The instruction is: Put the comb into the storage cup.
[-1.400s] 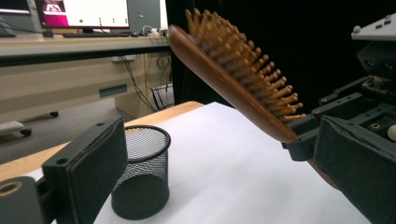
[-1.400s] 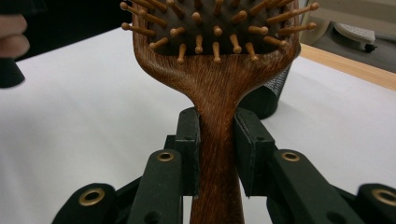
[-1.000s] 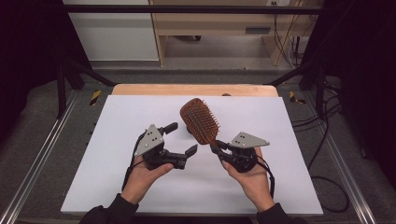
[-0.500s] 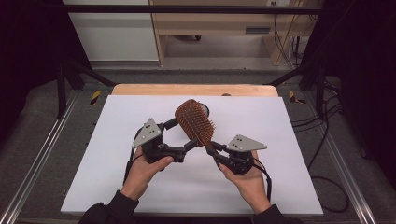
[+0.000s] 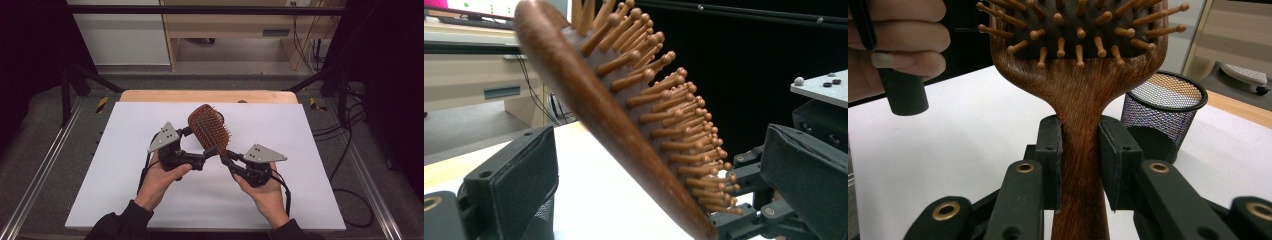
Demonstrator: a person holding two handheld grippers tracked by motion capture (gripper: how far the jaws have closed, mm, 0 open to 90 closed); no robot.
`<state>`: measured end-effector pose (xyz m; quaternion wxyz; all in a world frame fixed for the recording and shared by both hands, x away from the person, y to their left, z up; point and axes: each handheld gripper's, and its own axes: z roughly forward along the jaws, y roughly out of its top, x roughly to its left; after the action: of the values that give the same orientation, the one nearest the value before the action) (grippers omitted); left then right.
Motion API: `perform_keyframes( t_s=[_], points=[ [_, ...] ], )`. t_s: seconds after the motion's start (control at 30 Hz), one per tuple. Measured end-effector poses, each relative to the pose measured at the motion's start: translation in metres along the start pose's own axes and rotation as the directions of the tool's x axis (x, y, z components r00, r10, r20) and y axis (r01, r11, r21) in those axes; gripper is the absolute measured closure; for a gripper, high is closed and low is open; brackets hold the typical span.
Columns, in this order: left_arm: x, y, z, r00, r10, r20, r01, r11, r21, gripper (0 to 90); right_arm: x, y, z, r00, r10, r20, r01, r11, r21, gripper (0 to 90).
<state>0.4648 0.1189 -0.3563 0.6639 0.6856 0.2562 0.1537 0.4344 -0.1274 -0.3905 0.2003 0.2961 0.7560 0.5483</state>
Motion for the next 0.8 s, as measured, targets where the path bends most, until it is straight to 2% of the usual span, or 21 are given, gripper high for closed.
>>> perform_keyframes(
  t_s=[0.23, 0.37, 0.5, 0.63, 0.8],
  points=[
    [-0.004, 0.01, 0.005, 1.0, 0.006, -0.007, -0.006, 0.9999, -0.01, 2.2, 0.004, 0.0, 0.001, 0.9999, -0.015, -0.001, 0.015, 1.0, 0.0, 72.9],
    [-0.003, 0.01, 0.007, 0.9996, -0.01, -0.026, 0.01, 0.9999, -0.013, 2.1, 0.006, 0.0, 0.001, 0.9997, -0.023, 0.003, 0.023, 1.0, -0.003, 72.9],
    [0.0, 0.009, 0.009, 0.9992, -0.008, -0.04, 0.008, 0.9999, -0.01, 2.3, 0.005, -0.001, 0.002, 0.9998, -0.018, 0.009, 0.018, 1.0, -0.001, 72.9],
    [0.0, 0.01, 0.011, 0.9992, -0.013, -0.038, 0.013, 0.9999, -0.008, 2.7, 0.005, 0.0, 0.001, 0.9998, -0.016, 0.009, 0.016, 1.0, -0.006, 72.9],
    [0.0, 0.012, 0.011, 0.9986, -0.039, -0.036, 0.038, 0.999, -0.022, 6.3, 0.005, -0.001, 0.001, 0.9998, -0.015, 0.013, 0.015, 1.0, -0.006, 72.9]
  ],
)
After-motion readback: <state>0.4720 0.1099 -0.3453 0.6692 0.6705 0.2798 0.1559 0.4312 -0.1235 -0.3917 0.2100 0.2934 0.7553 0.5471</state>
